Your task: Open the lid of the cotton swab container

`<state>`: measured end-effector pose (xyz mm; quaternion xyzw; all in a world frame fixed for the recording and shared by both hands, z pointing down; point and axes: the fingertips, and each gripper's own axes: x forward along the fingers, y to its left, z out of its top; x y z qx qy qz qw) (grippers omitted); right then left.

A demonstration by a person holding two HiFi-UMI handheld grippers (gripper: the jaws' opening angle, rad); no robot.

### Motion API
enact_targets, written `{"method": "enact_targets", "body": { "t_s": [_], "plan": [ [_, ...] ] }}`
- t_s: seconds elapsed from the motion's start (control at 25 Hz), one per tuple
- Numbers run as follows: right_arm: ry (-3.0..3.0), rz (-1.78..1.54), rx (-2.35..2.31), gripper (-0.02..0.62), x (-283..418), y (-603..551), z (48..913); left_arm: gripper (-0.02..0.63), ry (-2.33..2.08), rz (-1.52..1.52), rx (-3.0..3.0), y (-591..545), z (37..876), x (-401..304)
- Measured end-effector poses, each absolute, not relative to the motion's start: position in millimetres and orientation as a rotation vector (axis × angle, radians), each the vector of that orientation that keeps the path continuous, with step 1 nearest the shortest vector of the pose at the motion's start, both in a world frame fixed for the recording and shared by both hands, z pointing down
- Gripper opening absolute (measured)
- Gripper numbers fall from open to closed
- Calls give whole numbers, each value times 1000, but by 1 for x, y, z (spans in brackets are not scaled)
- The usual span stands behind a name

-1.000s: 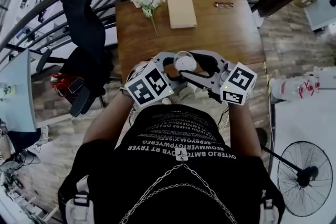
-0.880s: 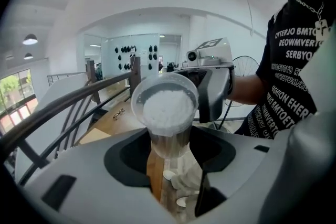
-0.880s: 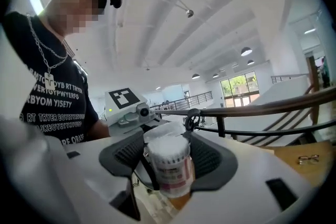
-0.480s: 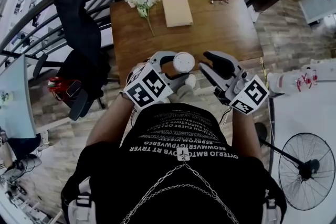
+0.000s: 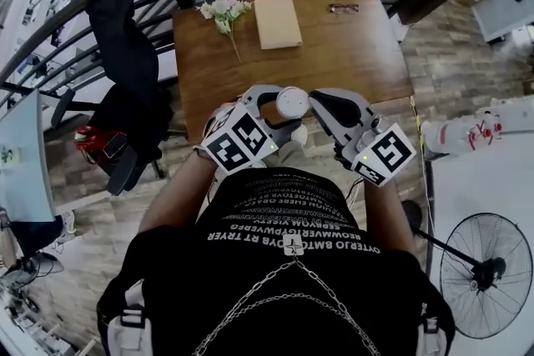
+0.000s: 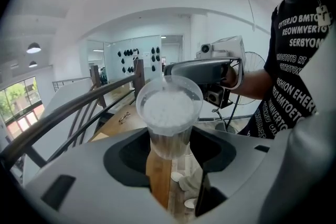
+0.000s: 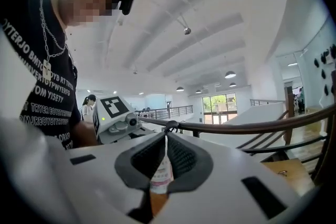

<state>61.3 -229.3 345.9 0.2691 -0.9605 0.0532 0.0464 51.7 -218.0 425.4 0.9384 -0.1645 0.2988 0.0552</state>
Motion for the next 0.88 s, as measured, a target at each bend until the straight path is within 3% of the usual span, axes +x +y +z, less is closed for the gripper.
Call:
{"method": "enact_targets", "body": {
  "t_s": [0.88],
  "plan": [
    [-2919,36,639,17,14,-218,333,256,-500,1016,2819,-226,449,73]
  ]
}}
